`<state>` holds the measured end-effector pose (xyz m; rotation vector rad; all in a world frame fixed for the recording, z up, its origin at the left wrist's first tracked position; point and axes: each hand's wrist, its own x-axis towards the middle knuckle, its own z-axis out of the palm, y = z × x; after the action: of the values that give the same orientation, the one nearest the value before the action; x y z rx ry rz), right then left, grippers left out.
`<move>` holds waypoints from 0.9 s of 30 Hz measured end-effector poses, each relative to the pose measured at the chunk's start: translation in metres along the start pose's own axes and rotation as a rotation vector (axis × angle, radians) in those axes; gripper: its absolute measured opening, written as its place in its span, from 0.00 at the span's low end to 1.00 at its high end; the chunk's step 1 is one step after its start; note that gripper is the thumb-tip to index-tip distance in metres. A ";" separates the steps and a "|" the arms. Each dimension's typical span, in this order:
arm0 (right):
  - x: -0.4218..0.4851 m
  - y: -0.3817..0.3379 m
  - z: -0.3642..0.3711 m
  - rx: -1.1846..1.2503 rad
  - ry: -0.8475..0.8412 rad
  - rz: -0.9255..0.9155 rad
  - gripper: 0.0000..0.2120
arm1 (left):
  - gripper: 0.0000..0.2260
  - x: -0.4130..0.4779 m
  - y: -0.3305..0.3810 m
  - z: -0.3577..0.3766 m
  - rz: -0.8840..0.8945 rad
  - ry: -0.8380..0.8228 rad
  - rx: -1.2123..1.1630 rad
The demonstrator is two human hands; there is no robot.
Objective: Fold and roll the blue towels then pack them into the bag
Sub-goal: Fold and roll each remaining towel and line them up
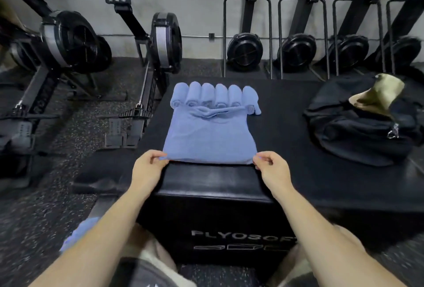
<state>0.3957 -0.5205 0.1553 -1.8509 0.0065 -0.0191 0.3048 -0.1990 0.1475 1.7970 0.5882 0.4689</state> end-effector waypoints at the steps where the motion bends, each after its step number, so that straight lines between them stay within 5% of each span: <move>1: -0.005 0.006 0.000 -0.030 -0.003 -0.030 0.02 | 0.05 -0.004 -0.003 0.001 0.019 0.014 0.038; 12: -0.020 0.013 -0.012 -0.078 -0.030 -0.122 0.10 | 0.11 -0.019 -0.021 -0.003 0.260 0.033 0.178; 21: -0.026 0.011 -0.018 0.145 -0.009 0.053 0.10 | 0.13 -0.023 -0.022 -0.002 0.276 0.048 0.189; 27: -0.024 0.012 -0.014 0.051 -0.032 0.059 0.10 | 0.13 -0.033 -0.031 -0.002 0.383 0.101 0.268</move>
<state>0.3717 -0.5371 0.1476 -1.7987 0.0381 0.0510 0.2732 -0.2100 0.1179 2.1637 0.3873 0.7738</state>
